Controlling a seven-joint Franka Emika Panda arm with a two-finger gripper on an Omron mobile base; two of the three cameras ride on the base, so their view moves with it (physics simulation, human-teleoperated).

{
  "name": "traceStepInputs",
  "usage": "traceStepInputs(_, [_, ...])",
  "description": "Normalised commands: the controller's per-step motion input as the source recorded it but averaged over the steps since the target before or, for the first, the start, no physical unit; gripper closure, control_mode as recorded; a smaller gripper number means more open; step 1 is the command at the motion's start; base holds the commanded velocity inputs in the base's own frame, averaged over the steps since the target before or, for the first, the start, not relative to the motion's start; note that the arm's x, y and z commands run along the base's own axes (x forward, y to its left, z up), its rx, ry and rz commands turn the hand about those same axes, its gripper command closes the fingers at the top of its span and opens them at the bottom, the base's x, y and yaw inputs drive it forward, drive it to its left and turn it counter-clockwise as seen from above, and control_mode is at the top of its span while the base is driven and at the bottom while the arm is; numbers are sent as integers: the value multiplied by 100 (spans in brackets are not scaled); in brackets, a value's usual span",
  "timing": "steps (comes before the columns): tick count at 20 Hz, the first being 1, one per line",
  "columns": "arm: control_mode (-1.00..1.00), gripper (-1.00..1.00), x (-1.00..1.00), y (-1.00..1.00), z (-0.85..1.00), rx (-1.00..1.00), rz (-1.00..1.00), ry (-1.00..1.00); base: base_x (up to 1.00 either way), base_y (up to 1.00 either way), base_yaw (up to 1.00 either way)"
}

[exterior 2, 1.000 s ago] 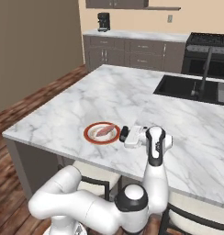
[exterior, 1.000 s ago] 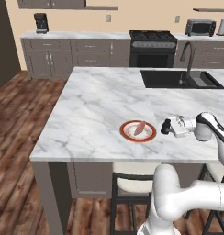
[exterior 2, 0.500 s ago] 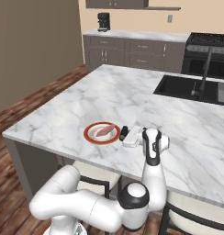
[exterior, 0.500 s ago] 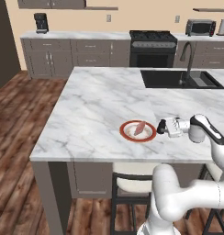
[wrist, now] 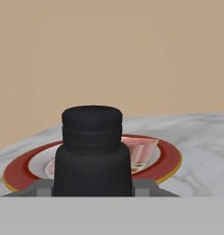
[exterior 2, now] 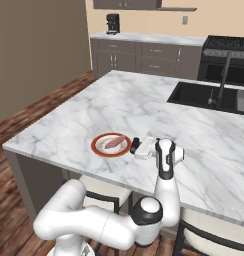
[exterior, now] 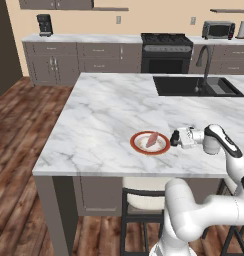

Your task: Retrieve the shaker from the cabinet and place it next the steak on a plate on the dining table.

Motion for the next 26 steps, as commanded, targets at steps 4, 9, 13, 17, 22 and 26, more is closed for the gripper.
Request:
traceStepInputs(4, [-100, -100, 13, -2, -32, 0, 0, 0, 0, 0, 0])
traceStepInputs(9, [-100, -100, -7, -12, -19, 0, 0, -1, 0, 0, 0])
traceStepInputs(13, [-100, -100, -28, -26, 0, 1, 0, -3, 0, 0, 0])
traceStepInputs(17, [-100, -100, -18, -4, 0, 0, 0, -1, 0, 0, 0])
traceStepInputs(22, [-100, -100, -5, -34, 0, 7, 0, -1, 0, 0, 0])
traceStepInputs(26, [-100, -100, -39, -31, 35, 19, -3, -9, 0, 0, 0])
